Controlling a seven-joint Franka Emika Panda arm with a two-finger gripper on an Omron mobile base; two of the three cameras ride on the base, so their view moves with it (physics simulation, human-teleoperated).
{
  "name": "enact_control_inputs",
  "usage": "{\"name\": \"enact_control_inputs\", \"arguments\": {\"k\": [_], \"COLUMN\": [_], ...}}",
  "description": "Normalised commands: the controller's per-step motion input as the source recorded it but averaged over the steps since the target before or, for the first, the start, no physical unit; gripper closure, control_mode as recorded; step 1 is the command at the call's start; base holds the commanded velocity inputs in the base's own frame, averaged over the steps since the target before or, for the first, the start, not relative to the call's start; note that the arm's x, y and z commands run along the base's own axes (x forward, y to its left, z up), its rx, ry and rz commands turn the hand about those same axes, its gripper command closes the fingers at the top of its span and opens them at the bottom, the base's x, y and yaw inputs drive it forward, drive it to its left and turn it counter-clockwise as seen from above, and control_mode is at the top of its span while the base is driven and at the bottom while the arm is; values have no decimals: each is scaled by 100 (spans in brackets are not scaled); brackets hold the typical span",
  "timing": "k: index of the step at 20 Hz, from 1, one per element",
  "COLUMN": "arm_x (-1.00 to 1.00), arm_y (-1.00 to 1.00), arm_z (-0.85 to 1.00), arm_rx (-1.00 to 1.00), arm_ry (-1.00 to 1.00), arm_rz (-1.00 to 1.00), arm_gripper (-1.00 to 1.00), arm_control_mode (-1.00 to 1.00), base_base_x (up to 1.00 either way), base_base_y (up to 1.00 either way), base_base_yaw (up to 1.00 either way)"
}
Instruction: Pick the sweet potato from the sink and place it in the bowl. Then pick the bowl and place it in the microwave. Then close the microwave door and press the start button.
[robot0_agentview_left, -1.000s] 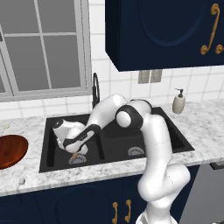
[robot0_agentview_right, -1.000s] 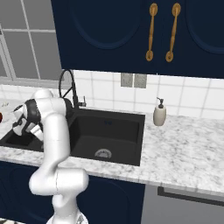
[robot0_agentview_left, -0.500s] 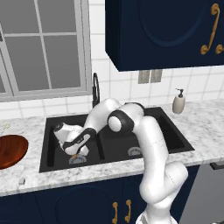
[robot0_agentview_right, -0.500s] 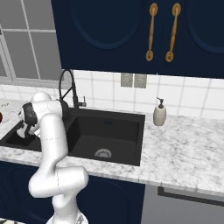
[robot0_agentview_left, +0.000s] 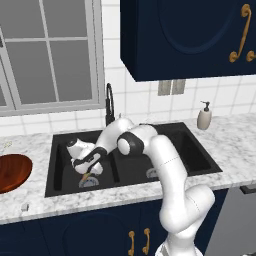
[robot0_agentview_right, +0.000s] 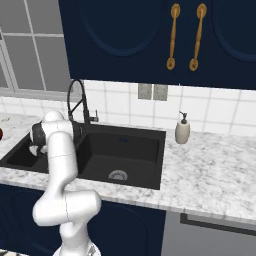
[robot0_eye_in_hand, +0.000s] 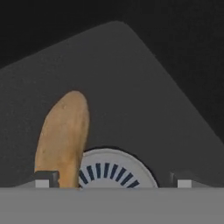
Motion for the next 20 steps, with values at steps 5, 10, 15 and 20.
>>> {"name": "enact_control_inputs", "arguments": {"k": [5, 10, 15, 20], "arm_x": [24, 23, 5, -41], "arm_y": [21, 7, 2, -3], "arm_z": [-33, -57, -14, 59], "arm_rx": [0, 0, -1, 0], "arm_ry": [0, 0, 0, -5], "arm_rz": [0, 0, 0, 4], "arm_gripper": [-100, -100, 100, 100], "arm_control_mode": [-100, -100, -100, -100], "base_base_x": [0, 0, 0, 0], "base_base_y": [0, 0, 0, 0], "base_base_yaw": [0, 0, 0, 0]}}
